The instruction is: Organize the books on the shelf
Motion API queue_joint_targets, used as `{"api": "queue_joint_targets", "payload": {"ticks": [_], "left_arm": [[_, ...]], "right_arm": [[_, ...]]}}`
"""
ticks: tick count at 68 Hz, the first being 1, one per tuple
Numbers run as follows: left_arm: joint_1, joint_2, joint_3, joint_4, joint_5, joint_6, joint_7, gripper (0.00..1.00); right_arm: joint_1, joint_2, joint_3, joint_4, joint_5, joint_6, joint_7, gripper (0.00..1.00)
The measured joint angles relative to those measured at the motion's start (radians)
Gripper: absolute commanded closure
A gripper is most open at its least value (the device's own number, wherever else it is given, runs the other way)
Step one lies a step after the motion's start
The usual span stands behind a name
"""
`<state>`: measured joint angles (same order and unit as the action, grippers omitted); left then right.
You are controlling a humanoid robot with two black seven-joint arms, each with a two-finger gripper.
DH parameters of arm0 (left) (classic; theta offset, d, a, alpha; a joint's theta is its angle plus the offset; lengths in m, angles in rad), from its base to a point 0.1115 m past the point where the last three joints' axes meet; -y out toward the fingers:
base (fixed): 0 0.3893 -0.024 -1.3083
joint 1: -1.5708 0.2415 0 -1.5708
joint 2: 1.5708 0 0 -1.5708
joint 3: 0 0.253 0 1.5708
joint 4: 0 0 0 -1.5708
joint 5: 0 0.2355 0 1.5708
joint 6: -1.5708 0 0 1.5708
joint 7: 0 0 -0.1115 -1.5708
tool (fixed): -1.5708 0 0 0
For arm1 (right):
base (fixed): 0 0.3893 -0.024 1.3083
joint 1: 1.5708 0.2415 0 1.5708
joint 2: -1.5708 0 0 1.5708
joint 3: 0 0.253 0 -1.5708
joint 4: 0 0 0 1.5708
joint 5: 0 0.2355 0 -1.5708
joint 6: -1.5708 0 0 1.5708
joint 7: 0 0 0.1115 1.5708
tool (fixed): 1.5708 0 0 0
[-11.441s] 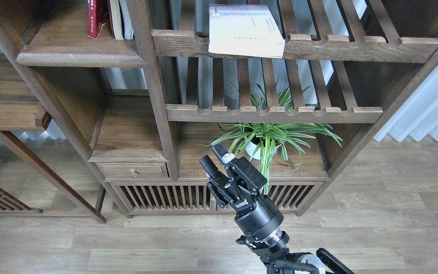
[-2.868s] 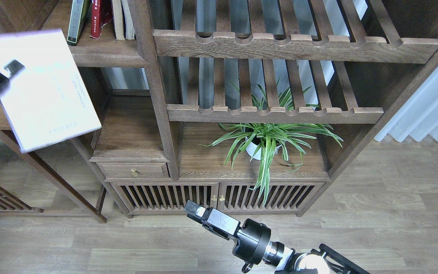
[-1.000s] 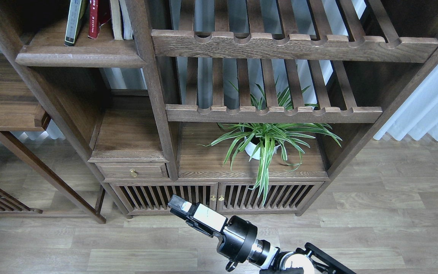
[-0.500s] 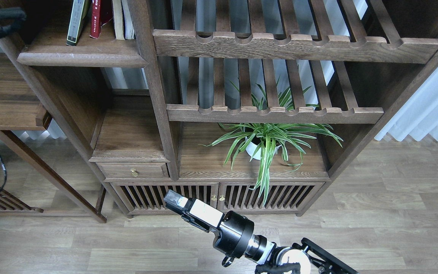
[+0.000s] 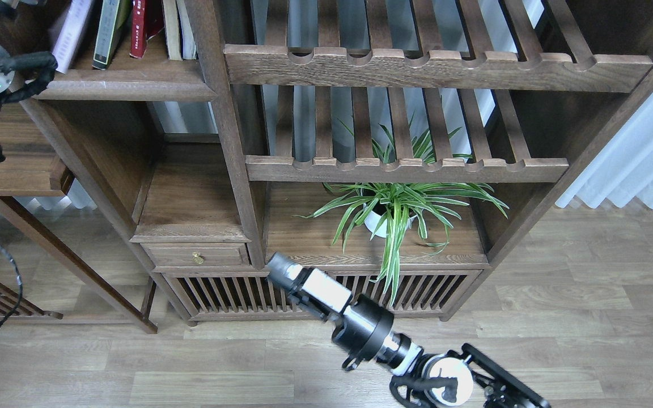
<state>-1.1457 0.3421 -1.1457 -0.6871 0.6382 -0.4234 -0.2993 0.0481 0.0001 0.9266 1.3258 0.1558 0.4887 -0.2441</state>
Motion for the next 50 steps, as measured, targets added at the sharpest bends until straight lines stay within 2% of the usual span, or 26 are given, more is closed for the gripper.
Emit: {"api": "queue_joint_targets", "payload": {"ticks": [16,22,27,29,34,43,50], "left_arm": [[0.145,0.06,-0.016,-0.197,-0.027,-0.016,0.011,0.0],[0.223,0.106,-0.019,-0.3,-0.066,-0.018,0.03,0.0],[0.302,0.165,-0.024,-0.395,-0.101,-0.024,0.052,0.0],[0.382,0.212,-0.025,-0.47,-0.138,-0.046,0.068,0.0],[0.457,0.25,-0.025,-0.52,-0.176,-0.059,0.092,0.0],[0.628,0.283,-0.016,-0.554,-0.249,-0.065,0.173,0.0],[0.744,0.258,-0.007,-0.557,-0.272,-0.065,0.207,0.0]], "right_arm": [[0.007,0.0,0.026,-0.001,0.001,0.0,0.0,0.06],[0.007,0.0,0.027,-0.001,0.001,0.0,0.001,0.06],[0.008,0.0,0.028,0.001,0.001,0.0,0.002,0.06],[0.009,0.0,0.03,0.002,0.001,0.0,0.003,0.06],[0.01,0.0,0.032,0.003,0.001,0.0,0.003,0.06],[0.016,0.0,0.035,0.003,0.0,0.0,0.003,0.06],[0.024,0.0,0.035,0.002,-0.001,0.0,0.003,0.06]]}}
